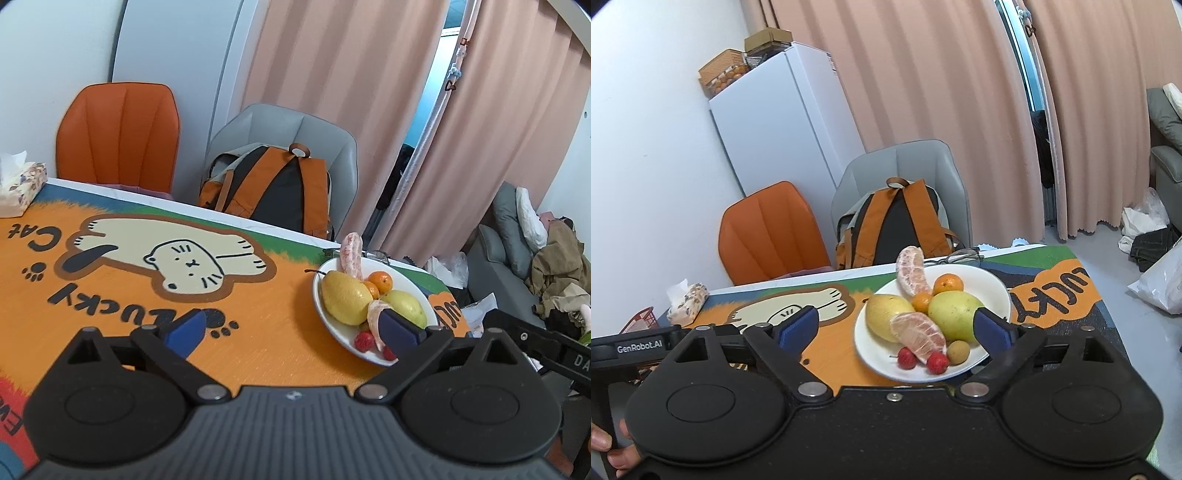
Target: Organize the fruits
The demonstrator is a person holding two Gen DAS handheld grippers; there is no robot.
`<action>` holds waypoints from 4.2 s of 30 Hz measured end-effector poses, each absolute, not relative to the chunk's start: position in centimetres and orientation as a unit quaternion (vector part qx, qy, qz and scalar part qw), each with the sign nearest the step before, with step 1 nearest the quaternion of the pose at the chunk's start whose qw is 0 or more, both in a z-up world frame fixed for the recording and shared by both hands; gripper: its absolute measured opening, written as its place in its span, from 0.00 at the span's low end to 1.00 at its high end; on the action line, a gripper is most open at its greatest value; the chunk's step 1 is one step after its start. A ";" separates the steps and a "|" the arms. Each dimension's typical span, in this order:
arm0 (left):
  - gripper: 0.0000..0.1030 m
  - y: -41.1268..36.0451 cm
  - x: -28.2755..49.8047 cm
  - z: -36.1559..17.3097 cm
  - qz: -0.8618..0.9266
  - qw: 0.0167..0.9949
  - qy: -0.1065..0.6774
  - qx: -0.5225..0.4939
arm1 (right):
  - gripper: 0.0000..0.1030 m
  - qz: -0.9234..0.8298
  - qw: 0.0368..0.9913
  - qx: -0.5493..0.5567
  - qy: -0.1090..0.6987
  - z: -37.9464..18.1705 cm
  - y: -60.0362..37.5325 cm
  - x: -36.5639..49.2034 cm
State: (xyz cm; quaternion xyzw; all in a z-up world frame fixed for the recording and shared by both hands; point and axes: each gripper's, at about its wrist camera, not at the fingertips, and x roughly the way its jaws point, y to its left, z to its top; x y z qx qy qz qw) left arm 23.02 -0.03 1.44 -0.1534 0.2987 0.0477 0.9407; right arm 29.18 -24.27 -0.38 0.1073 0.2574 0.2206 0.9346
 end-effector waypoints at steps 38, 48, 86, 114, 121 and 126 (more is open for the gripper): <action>1.00 0.3 7.7 3.3 0.073 0.951 0.285 -0.097 | 1.00 0.241 0.939 0.077 0.230 3.0 -22.6 14.5; 1.00 0.5 3.9 3.9 0.057 0.948 0.300 -0.092 | 1.00 0.251 0.936 0.060 0.240 3.5 -21.5 10.7; 1.00 -0.1 -0.9 5.2 0.049 0.957 0.276 -0.076 | 1.00 0.232 0.947 0.067 0.214 4.4 -23.4 7.1; 1.00 -0.2 -1.1 5.1 0.049 0.956 0.279 -0.076 | 1.00 0.225 0.948 0.050 0.221 4.2 -22.9 7.1; 1.00 -0.2 -1.0 5.0 0.048 0.955 0.281 -0.077 | 1.00 0.219 0.948 0.035 0.227 3.9 -22.6 7.2; 1.00 0.0 -0.8 4.8 0.051 0.953 0.286 -0.082 | 1.00 0.219 0.949 0.029 0.224 4.1 -22.4 6.9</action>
